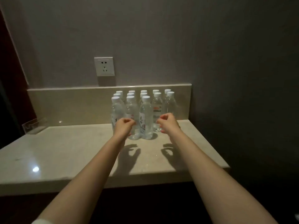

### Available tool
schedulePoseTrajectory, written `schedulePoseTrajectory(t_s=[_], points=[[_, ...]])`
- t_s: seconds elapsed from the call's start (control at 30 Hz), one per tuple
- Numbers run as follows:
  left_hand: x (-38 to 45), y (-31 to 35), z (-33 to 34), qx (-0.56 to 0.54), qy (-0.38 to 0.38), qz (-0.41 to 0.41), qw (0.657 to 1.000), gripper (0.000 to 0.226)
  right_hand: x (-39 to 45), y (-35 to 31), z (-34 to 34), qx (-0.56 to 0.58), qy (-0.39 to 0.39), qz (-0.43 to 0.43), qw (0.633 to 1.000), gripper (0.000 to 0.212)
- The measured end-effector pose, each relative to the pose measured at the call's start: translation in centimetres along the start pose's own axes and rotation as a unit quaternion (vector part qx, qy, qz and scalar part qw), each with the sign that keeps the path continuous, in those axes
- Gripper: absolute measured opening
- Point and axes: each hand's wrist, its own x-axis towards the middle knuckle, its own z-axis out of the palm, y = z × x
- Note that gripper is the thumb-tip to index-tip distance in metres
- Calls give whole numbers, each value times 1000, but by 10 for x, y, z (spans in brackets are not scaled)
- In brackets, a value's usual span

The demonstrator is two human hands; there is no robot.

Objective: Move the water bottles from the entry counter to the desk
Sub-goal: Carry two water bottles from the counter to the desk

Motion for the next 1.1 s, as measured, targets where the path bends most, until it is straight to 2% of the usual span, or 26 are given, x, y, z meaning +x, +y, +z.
schedulePoseTrajectory(t_s=[0.1, 0.2, 0.3, 0.43, 0.7, 0.93, 1.1], points=[[22, -7, 11, 68, 109, 27, 991, 13, 24, 2, 4, -33, -1, -23, 999, 28], [31, -9, 19, 112, 176, 58, 976, 14, 43, 3, 15, -39, -24, -42, 998, 41], [35, -12, 23, 165, 218, 67, 959, 26, 55, 7, 27, -53, -28, -50, 997, 53], [33, -17, 31, 204, 255, 92, 941, 36, 65, 10, 34, -55, -47, -37, 997, 57], [27, -18, 36, 211, 236, 119, 941, 30, 68, 10, 43, -49, -60, -45, 996, 69], [36, -25, 38, 217, 187, 107, 952, 53, 71, 14, 44, -49, -30, -64, 996, 62], [48, -24, 39, 210, 156, 105, 960, 66, 75, 17, 43, -36, 5, -75, 997, 73]])
